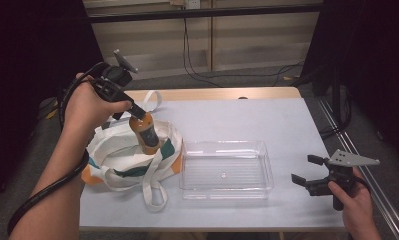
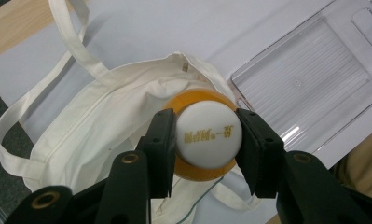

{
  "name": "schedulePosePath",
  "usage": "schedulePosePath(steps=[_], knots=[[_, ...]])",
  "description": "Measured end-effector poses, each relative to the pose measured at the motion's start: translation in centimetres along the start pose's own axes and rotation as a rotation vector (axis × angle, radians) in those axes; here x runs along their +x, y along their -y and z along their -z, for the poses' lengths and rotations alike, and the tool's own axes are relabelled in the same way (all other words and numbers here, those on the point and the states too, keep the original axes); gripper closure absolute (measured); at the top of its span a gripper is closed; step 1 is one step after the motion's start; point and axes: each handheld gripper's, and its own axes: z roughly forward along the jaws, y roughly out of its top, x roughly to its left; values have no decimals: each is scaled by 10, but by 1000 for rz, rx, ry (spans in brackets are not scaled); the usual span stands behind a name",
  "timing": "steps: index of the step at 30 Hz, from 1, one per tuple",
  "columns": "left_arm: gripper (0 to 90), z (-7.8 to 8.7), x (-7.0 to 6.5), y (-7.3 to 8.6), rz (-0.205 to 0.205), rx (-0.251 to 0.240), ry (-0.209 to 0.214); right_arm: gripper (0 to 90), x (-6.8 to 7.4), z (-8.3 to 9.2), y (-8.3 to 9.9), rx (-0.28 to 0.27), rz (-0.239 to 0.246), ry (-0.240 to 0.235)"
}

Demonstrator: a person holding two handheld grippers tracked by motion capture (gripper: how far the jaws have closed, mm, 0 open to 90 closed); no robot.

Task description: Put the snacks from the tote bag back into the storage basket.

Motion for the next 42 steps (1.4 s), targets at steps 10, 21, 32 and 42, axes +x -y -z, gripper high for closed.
schedulePosePath(steps=[10,21,32,42], knots=[[595,11,-4,-10,-49,20,-2,17,0,0,0,-7,-2,4],[594,20,-10,-20,-51,-6,19,18,0,0,0,-2,0,-4],[594,25,-18,-32,-88,12,38,18,1,-1,0,-4,5,-4],[594,28,-27,-41,-112,13,51,18,1,0,0,-3,4,-6]])
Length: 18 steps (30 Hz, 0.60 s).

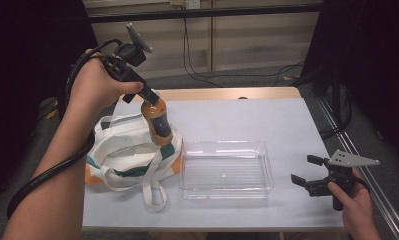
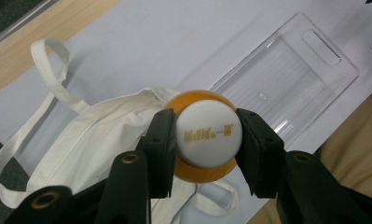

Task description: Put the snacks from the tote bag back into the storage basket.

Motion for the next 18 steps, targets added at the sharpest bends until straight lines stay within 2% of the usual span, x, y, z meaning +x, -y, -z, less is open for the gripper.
schedulePosePath(steps=[9,14,18], knots=[[594,0,-10,-10,-42,5,-18,18,1,1,0,-2,-3,1],[594,-3,-16,-14,-49,10,2,18,1,1,0,-1,1,2],[594,-8,-20,-17,-63,7,2,18,1,0,1,-3,-2,-2]])
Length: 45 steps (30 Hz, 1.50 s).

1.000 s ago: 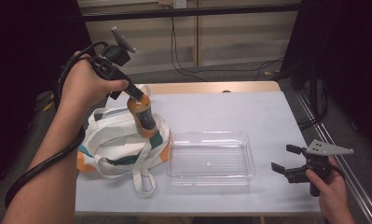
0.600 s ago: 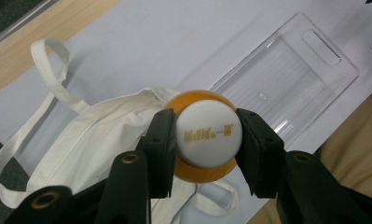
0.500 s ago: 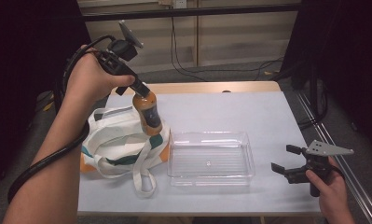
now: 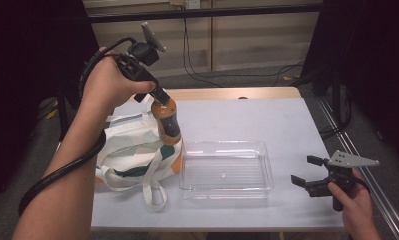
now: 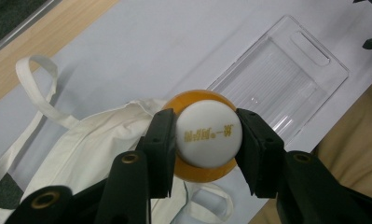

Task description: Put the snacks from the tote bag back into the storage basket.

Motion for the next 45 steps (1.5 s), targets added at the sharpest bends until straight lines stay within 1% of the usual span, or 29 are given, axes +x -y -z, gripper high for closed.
schedulePosePath(steps=[2,5,10,12,14,15,16,18,19,21,22,23,24,26,31,35,39,43,44,45], knots=[[594,-1,-1,-1,-4,10,2,18,0,1,0,1,1,0],[594,-7,-4,-4,-10,10,7,18,0,1,0,2,0,-2],[594,-14,-8,-9,-26,27,13,18,-1,1,0,3,-1,-2],[594,-15,-8,-9,-23,29,16,18,-1,1,0,3,1,-3],[594,-22,-10,-10,-28,22,23,18,-1,1,0,0,-1,0],[594,-23,-10,-10,-32,34,28,18,-1,2,0,0,-2,-2],[594,-23,-10,-10,-32,34,28,18,-1,2,0,0,-1,-1],[594,-28,-12,-10,-28,27,30,18,-1,2,0,1,-4,0],[594,-30,-12,-11,-31,42,37,18,-1,2,0,0,-3,-1],[594,-33,-13,-11,-31,33,39,18,-1,2,0,-1,-4,-3],[594,-33,-13,-11,-31,33,39,18,-1,2,0,-1,-4,-3],[594,-33,-13,-12,-37,45,43,18,-1,1,0,-1,-3,-2],[594,-36,-14,-12,-34,40,38,18,-1,1,0,-1,-3,-3],[594,-37,-15,-13,-41,54,43,18,-1,1,0,-3,-2,-2],[594,-42,-16,-14,-35,43,44,18,-1,1,0,-2,-3,-4],[594,-46,-18,-15,-39,48,49,18,-1,1,0,-1,-2,-8],[594,-50,-20,-16,-43,50,56,18,-1,1,0,-5,-4,-1],[594,-56,-21,-18,-49,61,58,18,-1,1,0,-4,-4,-2],[594,-57,-21,-19,-56,70,65,18,-1,1,0,-4,1,-5],[594,-58,-22,-19,-53,74,64,18,-1,1,0,-2,0,-6]])
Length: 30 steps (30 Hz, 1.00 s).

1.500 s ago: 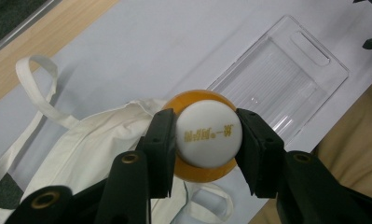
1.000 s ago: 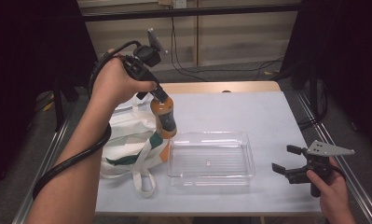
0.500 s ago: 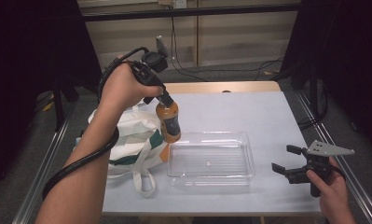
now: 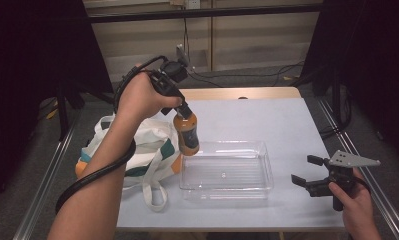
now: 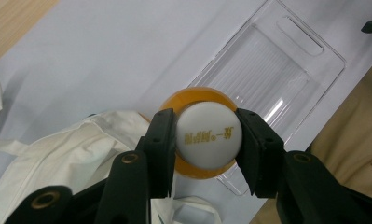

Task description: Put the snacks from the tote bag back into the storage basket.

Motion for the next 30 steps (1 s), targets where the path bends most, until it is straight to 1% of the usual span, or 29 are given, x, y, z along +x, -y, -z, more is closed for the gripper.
schedulePosePath(steps=[1,3,5,7,10,13,17,18,19,20,24,30], knots=[[594,0,0,0,0,0,0,18,0,0,0,0,0,0],[594,-3,0,0,1,-16,-1,18,0,0,0,1,-1,-1],[594,-5,0,0,2,-10,0,18,0,0,0,-3,-3,4],[594,-8,0,0,0,-11,0,18,0,0,0,-2,-3,-3],[594,-12,0,-2,-2,-6,5,18,0,0,0,-1,-3,4],[594,-15,0,-2,-5,1,7,18,0,0,0,1,-2,-1],[594,-20,0,-3,-3,-1,9,18,0,0,0,-6,-3,5],[594,-20,0,-3,-3,-1,9,18,0,0,0,-6,0,-1],[594,-21,0,-3,-4,8,9,18,0,0,0,-6,0,-1],[594,-23,0,-4,-15,6,13,18,-1,0,0,-7,-1,0],[594,-27,0,-3,-5,16,14,18,-1,0,0,-7,-1,0],[594,-33,1,-2,-9,22,14,18,-1,0,0,-7,1,2]])
